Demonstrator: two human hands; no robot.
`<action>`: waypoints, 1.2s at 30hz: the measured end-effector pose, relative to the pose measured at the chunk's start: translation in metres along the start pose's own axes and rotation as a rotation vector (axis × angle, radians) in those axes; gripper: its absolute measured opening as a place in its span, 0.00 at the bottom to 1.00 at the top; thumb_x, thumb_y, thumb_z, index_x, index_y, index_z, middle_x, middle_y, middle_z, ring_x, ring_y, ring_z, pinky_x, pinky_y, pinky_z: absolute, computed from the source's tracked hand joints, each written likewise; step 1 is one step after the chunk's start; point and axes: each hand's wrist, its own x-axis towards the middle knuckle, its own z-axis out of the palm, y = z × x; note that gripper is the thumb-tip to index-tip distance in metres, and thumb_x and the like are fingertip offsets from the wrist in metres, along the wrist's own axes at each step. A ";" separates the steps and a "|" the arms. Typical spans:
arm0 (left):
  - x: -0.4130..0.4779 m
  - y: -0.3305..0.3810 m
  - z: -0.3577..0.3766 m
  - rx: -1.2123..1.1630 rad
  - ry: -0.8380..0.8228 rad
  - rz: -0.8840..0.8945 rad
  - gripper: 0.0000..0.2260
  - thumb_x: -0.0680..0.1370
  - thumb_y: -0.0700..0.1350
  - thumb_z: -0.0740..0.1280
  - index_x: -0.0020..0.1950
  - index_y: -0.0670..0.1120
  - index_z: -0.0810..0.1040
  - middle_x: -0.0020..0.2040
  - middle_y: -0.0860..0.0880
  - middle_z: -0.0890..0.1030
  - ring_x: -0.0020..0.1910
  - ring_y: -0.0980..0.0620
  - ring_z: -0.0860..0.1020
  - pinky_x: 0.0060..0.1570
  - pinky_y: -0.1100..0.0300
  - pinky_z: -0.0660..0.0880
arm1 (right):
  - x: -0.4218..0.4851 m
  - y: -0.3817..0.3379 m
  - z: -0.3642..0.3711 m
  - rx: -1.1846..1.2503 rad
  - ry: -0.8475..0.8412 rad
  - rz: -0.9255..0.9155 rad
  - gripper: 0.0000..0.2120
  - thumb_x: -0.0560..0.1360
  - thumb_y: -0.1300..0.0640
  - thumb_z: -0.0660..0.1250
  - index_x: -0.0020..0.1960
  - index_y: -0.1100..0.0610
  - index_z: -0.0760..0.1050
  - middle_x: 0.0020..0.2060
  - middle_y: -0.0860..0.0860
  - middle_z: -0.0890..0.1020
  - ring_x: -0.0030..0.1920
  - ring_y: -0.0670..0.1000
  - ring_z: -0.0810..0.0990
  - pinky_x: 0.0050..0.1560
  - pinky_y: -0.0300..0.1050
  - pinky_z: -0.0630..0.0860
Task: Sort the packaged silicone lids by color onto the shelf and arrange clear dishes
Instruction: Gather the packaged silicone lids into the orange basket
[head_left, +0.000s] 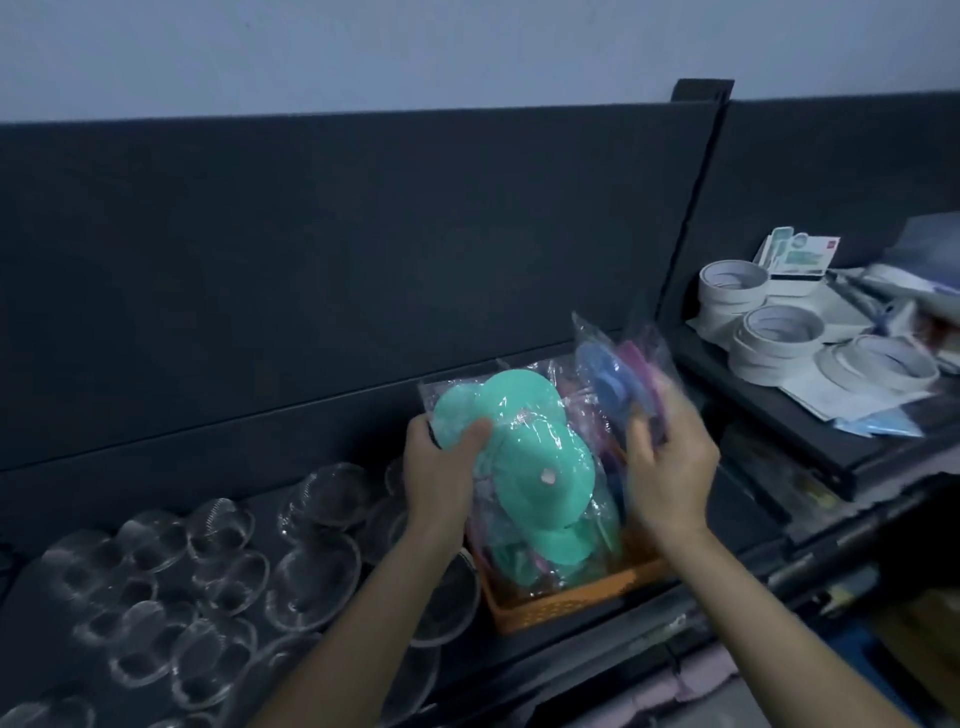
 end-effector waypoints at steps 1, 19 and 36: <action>-0.003 -0.004 0.006 0.027 0.014 0.009 0.11 0.72 0.43 0.73 0.50 0.47 0.74 0.49 0.46 0.82 0.45 0.48 0.82 0.45 0.49 0.81 | -0.005 0.010 -0.002 -0.004 -0.056 0.010 0.19 0.72 0.67 0.60 0.62 0.63 0.75 0.48 0.52 0.79 0.44 0.48 0.75 0.48 0.29 0.68; -0.005 -0.074 0.003 0.735 -0.040 0.043 0.33 0.72 0.65 0.61 0.69 0.45 0.62 0.62 0.46 0.75 0.59 0.47 0.75 0.57 0.45 0.75 | -0.047 0.063 -0.016 -0.187 -0.874 0.028 0.22 0.67 0.49 0.56 0.59 0.55 0.68 0.48 0.45 0.70 0.55 0.53 0.71 0.67 0.55 0.65; 0.008 -0.058 0.005 0.150 0.008 -0.258 0.24 0.66 0.55 0.77 0.58 0.49 0.76 0.50 0.48 0.84 0.46 0.48 0.84 0.49 0.46 0.80 | 0.004 0.092 -0.004 0.236 -0.866 0.647 0.38 0.72 0.30 0.58 0.72 0.54 0.66 0.69 0.48 0.70 0.69 0.47 0.69 0.72 0.48 0.61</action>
